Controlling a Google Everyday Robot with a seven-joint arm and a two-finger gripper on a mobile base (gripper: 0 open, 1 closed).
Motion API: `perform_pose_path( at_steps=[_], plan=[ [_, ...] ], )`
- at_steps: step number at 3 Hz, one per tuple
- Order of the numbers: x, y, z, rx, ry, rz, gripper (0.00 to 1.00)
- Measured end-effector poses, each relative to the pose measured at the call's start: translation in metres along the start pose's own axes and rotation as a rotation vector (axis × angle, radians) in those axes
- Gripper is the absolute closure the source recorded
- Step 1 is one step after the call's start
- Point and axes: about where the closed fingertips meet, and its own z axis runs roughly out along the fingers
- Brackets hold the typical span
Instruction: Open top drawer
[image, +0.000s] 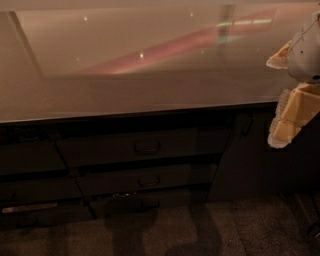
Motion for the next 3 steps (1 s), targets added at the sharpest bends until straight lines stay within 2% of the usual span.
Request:
perform_pose_path(
  at_steps=[1, 2, 3],
  plan=[
    [-0.001, 0.0, 0.0, 0.002, 0.0, -0.002, 0.0],
    [-0.013, 0.0, 0.007, -0.014, 0.008, -0.018, 0.0],
    [-0.038, 0.006, 0.019, -0.028, 0.024, -0.066, 0.0]
  ],
)
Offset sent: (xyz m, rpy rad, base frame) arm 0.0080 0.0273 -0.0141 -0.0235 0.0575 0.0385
